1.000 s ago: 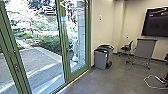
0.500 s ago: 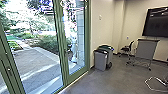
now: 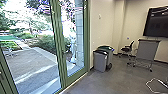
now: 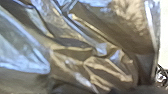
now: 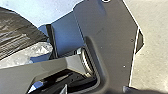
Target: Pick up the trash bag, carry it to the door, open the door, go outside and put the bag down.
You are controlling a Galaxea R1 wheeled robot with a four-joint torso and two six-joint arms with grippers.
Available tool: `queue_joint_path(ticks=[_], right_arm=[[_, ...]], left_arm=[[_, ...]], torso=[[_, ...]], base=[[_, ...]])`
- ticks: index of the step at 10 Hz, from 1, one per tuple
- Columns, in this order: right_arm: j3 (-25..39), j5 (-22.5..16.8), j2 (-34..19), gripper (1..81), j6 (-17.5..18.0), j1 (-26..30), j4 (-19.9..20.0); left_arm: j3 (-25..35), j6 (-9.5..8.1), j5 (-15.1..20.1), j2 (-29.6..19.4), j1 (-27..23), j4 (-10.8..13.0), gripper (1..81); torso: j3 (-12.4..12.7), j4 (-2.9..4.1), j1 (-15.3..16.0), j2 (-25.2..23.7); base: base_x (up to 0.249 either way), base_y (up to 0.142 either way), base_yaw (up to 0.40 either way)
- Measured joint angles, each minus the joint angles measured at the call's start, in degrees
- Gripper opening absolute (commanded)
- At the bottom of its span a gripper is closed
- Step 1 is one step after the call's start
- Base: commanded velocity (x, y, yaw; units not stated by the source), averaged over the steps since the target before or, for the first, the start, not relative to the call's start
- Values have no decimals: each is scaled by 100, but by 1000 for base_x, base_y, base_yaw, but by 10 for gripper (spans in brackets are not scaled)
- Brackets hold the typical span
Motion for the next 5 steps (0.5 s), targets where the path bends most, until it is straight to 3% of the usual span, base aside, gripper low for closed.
queue_joint_path(ticks=[1,5], right_arm=[[2,0,0,811,0,0,0],[2,1,-29,811,0,20,-2]], left_arm=[[0,0,5,2,9,2,10],[16,2,6,17,15,6,10]], torso=[[0,0,-5,0],[0,0,-7,-2]], base=[[134,-66,0],[134,0,0]])
